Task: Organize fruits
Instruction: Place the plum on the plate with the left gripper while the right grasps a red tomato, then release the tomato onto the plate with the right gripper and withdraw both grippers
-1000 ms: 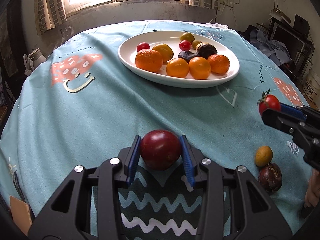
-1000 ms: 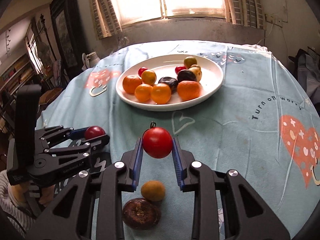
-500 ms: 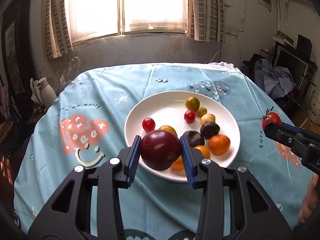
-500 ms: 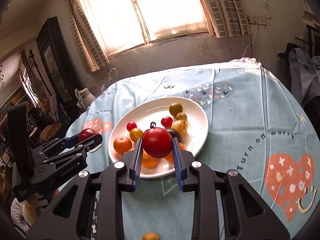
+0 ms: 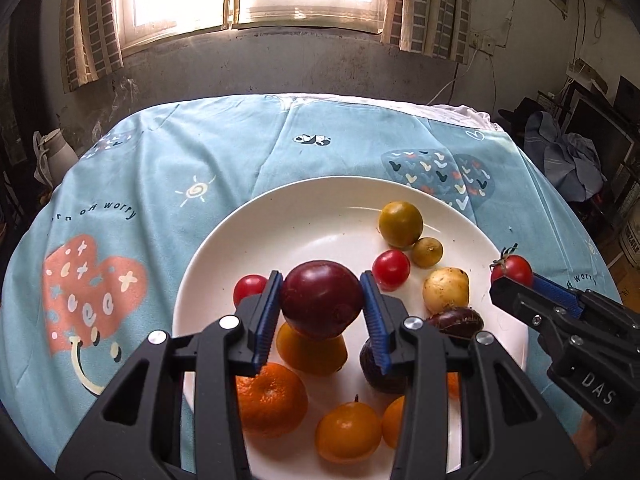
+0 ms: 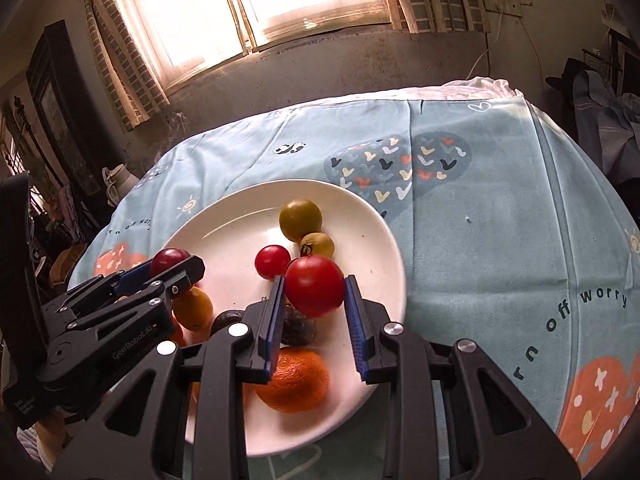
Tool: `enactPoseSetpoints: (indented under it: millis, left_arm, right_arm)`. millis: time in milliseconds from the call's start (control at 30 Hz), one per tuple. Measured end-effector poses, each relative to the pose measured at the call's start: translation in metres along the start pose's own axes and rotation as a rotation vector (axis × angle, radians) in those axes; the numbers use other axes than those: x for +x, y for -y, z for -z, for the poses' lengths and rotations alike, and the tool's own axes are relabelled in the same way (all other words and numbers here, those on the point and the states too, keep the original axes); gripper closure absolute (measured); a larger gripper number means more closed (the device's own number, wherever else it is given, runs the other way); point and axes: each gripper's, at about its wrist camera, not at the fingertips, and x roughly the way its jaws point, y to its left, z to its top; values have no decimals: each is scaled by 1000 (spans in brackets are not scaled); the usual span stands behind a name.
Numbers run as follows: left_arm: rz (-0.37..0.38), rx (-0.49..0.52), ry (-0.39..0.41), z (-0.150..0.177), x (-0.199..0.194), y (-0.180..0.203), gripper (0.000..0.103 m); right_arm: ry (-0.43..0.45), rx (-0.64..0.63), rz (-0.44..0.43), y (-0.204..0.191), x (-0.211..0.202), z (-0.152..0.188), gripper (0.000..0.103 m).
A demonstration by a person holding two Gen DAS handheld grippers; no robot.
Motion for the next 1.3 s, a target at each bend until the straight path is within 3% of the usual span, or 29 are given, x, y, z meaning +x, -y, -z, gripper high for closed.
enactPoseSetpoints:
  millis: [33, 67, 133, 300, 367, 467, 600, 667, 867, 1300]
  left_arm:
    - [-8, 8, 8, 0, 0, 2, 45]
    - [-21, 16, 24, 1, -3, 4, 33]
    - [-39, 42, 50, 3, -11, 7, 32]
    - [-62, 39, 87, 10, -40, 2, 28]
    - [-88, 33, 112, 18, -55, -2, 20]
    - [-102, 14, 131, 36, -77, -6, 18]
    - [-134, 31, 150, 71, -101, -1, 12]
    - [-167, 59, 160, 89, -110, 4, 10]
    - [-189, 71, 157, 126, -132, 12, 5]
    - [-194, 66, 168, 151, -155, 10, 2]
  right_arm:
    - [-8, -1, 10, 2, 3, 0, 71]
    - [-25, -6, 18, 2, 6, 1, 64]
    - [-39, -9, 39, 2, 4, 1, 41]
    - [102, -13, -21, -8, -46, -6, 41]
    - [159, -30, -54, -16, -73, -6, 40]
    - [198, -51, -83, -27, -100, 6, 36]
    - [143, -84, -87, -33, -105, 37, 36]
    - [144, -53, -82, -22, -109, 64, 36]
    - [37, 6, -86, 4, -114, 120, 36]
    - [-29, -57, -81, -5, -117, 157, 36]
